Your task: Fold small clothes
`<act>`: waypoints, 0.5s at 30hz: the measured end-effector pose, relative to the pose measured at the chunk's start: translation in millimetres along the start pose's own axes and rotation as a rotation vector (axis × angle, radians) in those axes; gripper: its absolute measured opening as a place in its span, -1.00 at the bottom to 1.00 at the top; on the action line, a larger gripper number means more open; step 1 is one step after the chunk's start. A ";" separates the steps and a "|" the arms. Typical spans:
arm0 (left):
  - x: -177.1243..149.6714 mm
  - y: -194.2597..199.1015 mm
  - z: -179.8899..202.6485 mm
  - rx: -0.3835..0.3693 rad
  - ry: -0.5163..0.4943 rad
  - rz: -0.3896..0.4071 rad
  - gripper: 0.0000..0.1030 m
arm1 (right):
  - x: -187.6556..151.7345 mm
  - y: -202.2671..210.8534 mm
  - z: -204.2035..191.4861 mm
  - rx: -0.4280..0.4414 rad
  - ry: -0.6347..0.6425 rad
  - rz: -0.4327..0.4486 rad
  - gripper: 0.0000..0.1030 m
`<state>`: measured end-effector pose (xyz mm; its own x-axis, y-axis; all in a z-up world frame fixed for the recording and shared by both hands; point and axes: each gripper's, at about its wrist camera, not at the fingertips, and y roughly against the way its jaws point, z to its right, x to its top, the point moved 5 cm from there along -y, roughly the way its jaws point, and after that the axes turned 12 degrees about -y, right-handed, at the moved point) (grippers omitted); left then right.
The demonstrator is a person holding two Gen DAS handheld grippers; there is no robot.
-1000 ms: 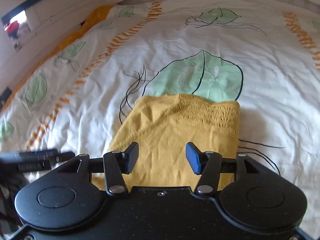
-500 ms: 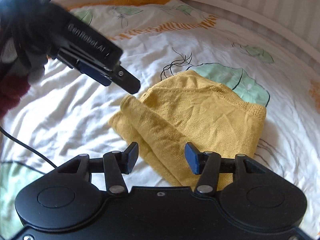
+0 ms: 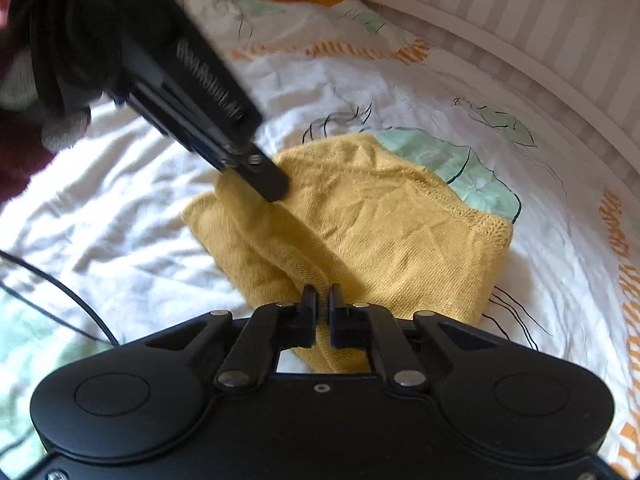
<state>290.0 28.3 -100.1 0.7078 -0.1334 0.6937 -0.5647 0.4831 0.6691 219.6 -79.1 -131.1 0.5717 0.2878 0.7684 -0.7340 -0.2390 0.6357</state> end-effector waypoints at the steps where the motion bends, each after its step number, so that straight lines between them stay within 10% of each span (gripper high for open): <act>1: 1.1 6.1 -1.2 -0.011 -0.005 0.029 -0.86 | 2.7 6.3 0.2 0.013 -0.012 0.015 -0.79; 15: -28.4 -4.5 -43.2 0.095 0.113 -0.143 -0.89 | -12.3 1.9 -3.5 0.179 -0.061 -0.057 -0.18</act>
<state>290.8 67.3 -134.3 0.8240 -0.0942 0.5587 -0.4883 0.3821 0.7846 209.9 -79.8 -139.6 0.6353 0.2499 0.7307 -0.6263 -0.3868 0.6768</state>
